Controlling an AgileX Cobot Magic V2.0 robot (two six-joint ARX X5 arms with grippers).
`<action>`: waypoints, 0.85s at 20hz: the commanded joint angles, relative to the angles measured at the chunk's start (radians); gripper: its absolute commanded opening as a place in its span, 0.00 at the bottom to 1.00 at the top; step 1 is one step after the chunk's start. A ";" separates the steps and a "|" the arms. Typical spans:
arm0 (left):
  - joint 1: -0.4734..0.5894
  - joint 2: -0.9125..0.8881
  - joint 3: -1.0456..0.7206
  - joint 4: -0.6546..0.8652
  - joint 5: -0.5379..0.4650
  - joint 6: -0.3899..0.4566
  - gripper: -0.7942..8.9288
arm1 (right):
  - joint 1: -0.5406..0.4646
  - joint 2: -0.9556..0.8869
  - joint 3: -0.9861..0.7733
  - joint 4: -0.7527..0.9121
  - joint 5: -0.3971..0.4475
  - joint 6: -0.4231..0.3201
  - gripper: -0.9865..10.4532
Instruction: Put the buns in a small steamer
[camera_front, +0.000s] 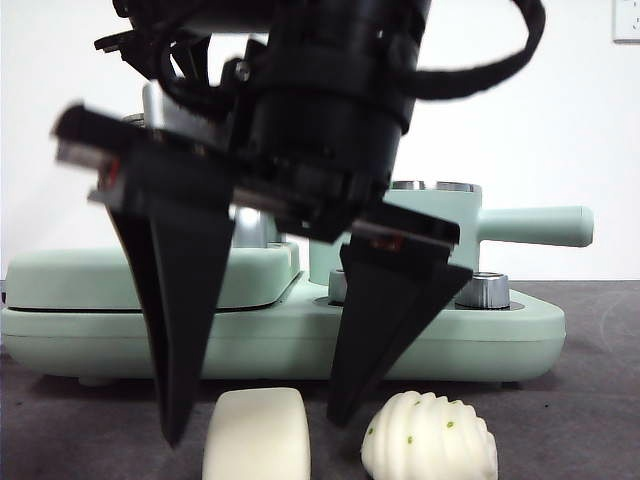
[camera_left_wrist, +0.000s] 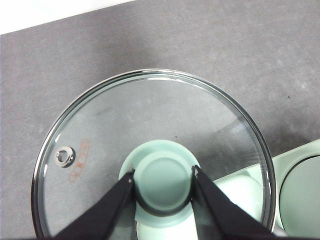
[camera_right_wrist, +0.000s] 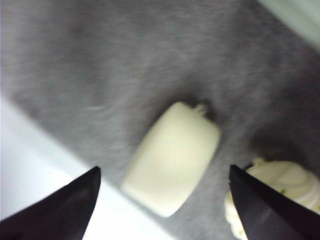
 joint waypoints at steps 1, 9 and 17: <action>-0.004 0.007 0.041 0.021 0.002 -0.008 0.09 | 0.016 0.037 0.016 0.011 0.016 0.010 0.40; -0.004 0.007 0.041 0.023 0.002 -0.008 0.09 | 0.016 0.053 0.016 0.037 0.013 0.005 0.20; -0.003 0.007 0.041 0.019 0.002 -0.008 0.09 | -0.052 0.023 0.214 -0.183 -0.014 -0.066 0.20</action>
